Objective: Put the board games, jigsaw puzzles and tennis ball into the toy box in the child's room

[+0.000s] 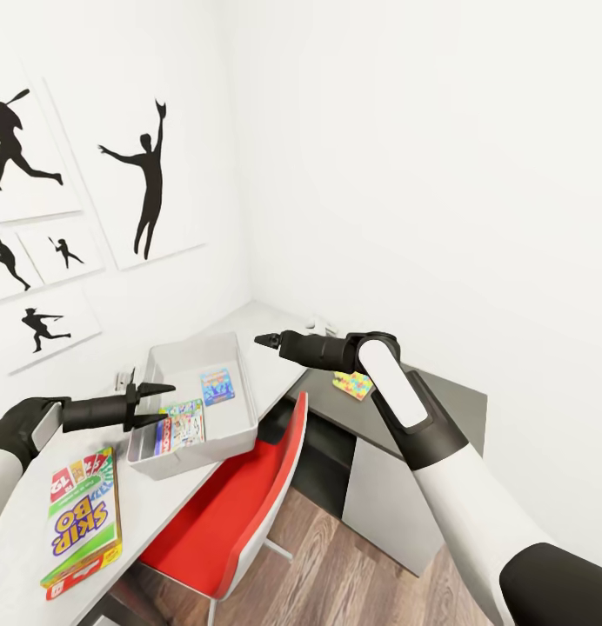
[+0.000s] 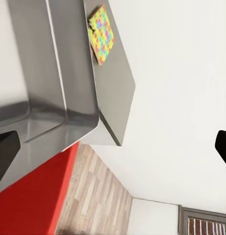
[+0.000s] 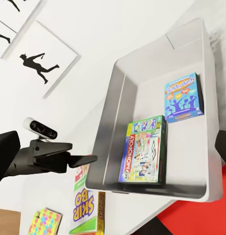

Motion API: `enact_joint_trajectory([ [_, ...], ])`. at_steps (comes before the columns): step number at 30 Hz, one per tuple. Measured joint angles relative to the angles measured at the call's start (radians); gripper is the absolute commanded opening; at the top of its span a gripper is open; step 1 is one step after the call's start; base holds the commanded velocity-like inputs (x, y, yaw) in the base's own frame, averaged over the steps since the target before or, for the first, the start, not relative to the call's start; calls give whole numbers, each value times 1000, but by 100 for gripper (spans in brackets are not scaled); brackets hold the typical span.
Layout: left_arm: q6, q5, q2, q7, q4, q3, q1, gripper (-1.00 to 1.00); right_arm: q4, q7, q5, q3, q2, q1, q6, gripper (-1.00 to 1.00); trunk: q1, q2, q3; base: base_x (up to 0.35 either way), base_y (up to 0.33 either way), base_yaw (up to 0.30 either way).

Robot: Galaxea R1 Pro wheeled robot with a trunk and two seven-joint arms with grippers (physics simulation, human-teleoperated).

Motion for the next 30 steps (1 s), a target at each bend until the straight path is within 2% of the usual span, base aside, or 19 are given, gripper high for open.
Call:
enact_joint_trajectory([
  [30, 0, 1, 0, -9, 0, 0, 0, 100, 0, 0, 0, 2, 0, 0, -1, 100, 0, 0, 48, 0, 0, 0],
])
